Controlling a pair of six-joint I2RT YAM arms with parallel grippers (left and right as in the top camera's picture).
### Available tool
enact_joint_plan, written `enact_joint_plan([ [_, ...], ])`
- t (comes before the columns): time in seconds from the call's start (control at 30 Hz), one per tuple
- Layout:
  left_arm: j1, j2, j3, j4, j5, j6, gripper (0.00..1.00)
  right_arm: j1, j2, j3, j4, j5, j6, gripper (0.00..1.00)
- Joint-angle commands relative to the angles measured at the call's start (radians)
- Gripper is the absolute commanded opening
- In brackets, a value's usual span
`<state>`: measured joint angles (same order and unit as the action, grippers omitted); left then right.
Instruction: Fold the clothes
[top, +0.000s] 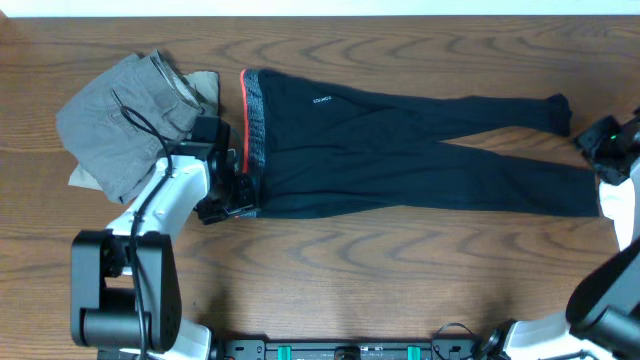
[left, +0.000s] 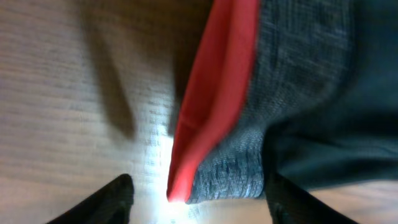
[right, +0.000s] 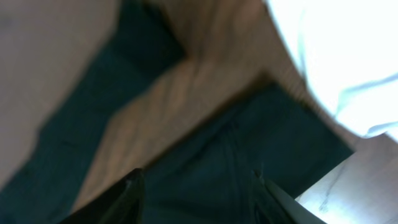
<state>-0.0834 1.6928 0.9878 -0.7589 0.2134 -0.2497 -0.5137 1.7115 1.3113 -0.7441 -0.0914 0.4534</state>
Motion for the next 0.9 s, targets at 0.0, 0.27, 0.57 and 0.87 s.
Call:
enact_joint_plan([
  [0.0, 0.002, 0.026, -0.015, 0.041, -0.021, 0.021, 0.45, 0.011, 0.055, -0.006, -0.015, -0.038, 0.002, 0.52],
  [0.27, 0.046, -0.017, 0.030, -0.087, 0.018, 0.035, 0.06, -0.013, 0.127, -0.006, -0.018, 0.002, -0.026, 0.56],
  [0.57, 0.152, -0.126, 0.040, -0.089, 0.010, 0.027, 0.06, -0.031, 0.166, -0.007, -0.074, 0.114, -0.035, 0.63],
  [0.87, 0.157, -0.127, 0.039, -0.081, 0.010, 0.028, 0.06, -0.029, 0.223, -0.015, 0.013, 0.173, -0.058, 0.61],
])
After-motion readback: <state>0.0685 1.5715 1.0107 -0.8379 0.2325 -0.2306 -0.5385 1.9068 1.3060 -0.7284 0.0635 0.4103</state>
